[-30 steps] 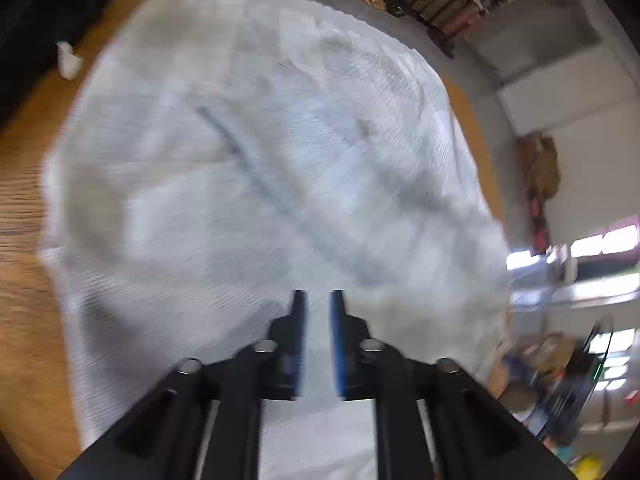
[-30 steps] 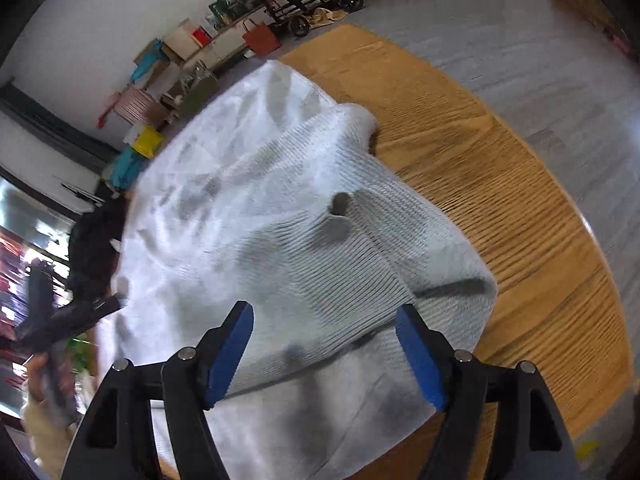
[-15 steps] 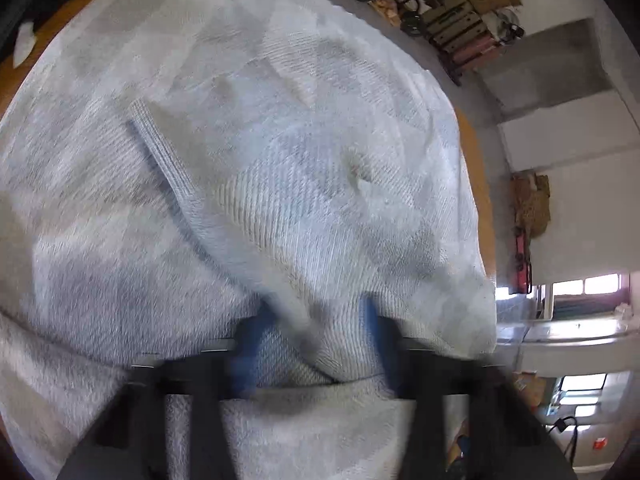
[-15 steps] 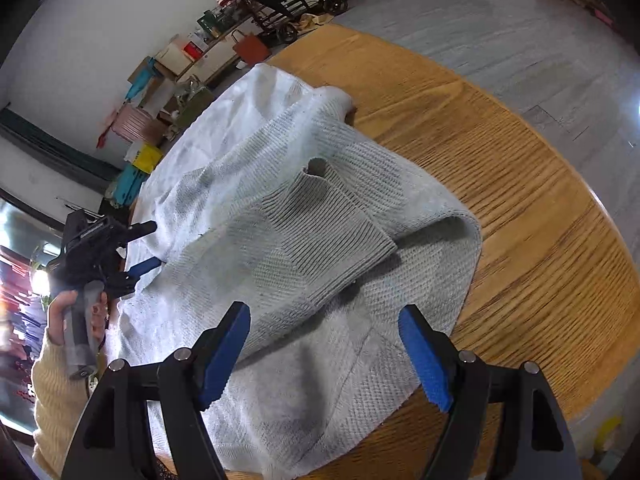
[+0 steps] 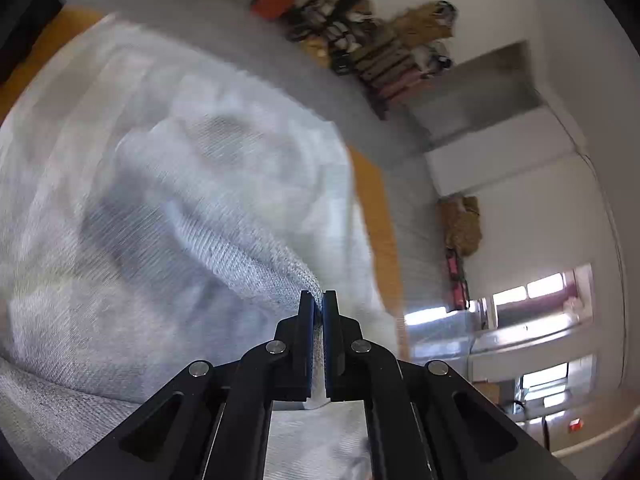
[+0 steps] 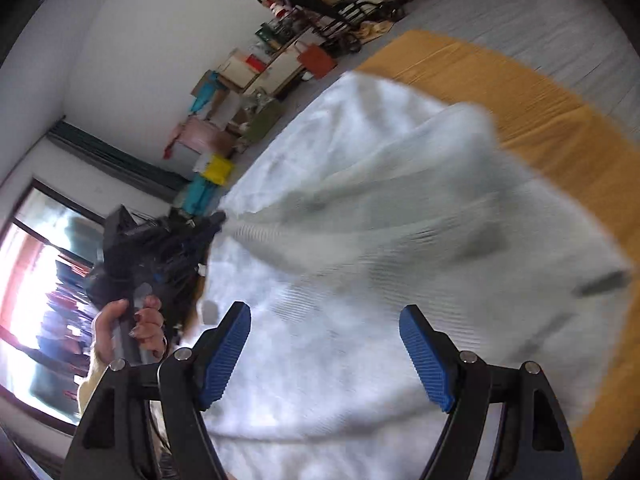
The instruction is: Fold clothes
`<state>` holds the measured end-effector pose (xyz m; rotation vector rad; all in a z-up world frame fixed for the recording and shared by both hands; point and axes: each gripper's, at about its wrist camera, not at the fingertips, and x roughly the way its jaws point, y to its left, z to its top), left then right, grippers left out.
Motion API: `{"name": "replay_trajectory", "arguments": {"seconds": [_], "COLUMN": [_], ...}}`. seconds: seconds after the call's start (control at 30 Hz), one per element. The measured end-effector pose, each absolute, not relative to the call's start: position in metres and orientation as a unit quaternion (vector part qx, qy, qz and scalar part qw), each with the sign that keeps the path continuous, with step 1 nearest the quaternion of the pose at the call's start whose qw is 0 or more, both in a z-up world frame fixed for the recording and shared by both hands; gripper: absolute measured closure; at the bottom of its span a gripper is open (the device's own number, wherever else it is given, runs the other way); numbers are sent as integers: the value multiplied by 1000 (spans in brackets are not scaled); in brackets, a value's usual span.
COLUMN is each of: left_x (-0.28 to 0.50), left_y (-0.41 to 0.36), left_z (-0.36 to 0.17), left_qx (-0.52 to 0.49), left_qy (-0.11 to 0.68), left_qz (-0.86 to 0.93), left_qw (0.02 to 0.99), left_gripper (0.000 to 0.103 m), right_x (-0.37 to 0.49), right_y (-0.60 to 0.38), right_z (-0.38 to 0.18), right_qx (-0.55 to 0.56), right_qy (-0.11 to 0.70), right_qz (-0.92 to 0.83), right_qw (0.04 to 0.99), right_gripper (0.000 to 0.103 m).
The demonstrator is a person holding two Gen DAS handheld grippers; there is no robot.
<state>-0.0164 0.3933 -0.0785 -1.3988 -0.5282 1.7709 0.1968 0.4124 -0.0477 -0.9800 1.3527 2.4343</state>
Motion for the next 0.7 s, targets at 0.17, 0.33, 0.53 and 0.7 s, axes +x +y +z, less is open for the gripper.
{"name": "replay_trajectory", "arguments": {"seconds": [0.17,0.33,0.53,0.7], "left_x": [-5,-8,-9,-3], "left_y": [401,397,398,409], "left_z": [-49,-41,-33,-17], "left_qx": [-514,-501,-498,-490], "left_qy": [-204,-217,-234,-232], "left_qz": [713,716,706,699], "left_qw": [431,435,446,466], "left_gripper": [100,100,100,100], "right_x": [161,178,250,298], "right_y": [391,384,418,447], "right_z": [-69,-82,-92,-99], "right_qx": [-316,-328,-296,-266], "right_qy": [512,513,541,555], "right_qz": [796,786,761,739], "right_qw": [64,107,203,274], "right_gripper": [24,24,29,42]}}
